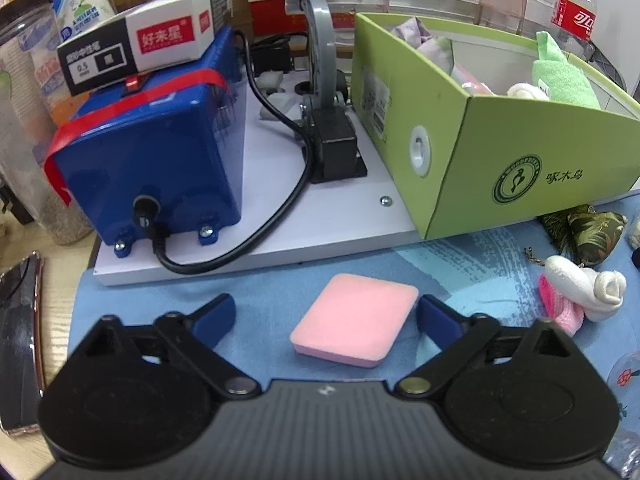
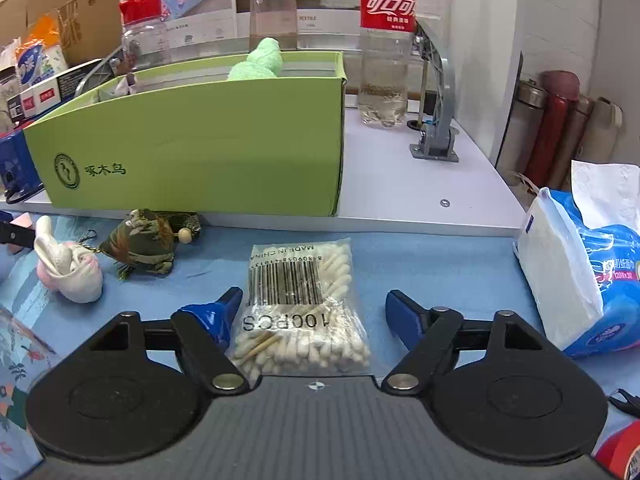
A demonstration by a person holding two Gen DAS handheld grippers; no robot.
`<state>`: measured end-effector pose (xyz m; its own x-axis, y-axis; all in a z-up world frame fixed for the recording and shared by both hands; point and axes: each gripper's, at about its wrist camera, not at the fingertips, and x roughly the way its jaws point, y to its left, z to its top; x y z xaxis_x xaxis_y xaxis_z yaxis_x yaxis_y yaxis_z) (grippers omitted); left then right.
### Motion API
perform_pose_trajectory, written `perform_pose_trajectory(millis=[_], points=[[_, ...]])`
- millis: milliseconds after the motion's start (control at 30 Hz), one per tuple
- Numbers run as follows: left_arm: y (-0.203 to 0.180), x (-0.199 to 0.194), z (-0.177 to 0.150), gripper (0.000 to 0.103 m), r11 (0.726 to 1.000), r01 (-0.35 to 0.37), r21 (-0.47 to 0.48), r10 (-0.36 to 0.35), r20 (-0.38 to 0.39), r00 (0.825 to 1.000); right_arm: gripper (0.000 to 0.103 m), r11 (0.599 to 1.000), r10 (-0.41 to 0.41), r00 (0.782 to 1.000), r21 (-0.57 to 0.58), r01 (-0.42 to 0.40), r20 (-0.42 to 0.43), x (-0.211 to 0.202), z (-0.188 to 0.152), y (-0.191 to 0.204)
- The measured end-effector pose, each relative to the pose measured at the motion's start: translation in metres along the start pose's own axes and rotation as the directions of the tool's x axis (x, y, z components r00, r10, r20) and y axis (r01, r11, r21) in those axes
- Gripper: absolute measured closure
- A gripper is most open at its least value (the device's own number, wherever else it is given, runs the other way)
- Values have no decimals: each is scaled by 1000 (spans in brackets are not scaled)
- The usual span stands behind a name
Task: Organize soft objects
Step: 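Close the right gripper on the swab bag while the left gripper closes on the pink sponge, then carry the swab bag and pink sponge into the green box and open both grippers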
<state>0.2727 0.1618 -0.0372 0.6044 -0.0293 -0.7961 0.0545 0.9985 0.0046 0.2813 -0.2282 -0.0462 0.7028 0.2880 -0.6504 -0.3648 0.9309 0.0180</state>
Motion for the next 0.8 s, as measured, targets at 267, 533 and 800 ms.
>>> perform_pose_trajectory(millis=[267, 533, 800], points=[[10, -44, -14, 60, 997, 12, -76, -14, -22, 1000, 78, 993, 116, 993, 25, -116, 21, -41, -15, -6], [6, -104, 29, 60, 995, 83, -48, -78, 94, 992, 78, 984, 173, 963, -5, -175, 205, -83, 49, -10], [-39, -92, 124, 60, 990, 135, 28, -138, 173, 975, 77, 979, 182, 959, -136, -155, 217, -23, 155, 15]])
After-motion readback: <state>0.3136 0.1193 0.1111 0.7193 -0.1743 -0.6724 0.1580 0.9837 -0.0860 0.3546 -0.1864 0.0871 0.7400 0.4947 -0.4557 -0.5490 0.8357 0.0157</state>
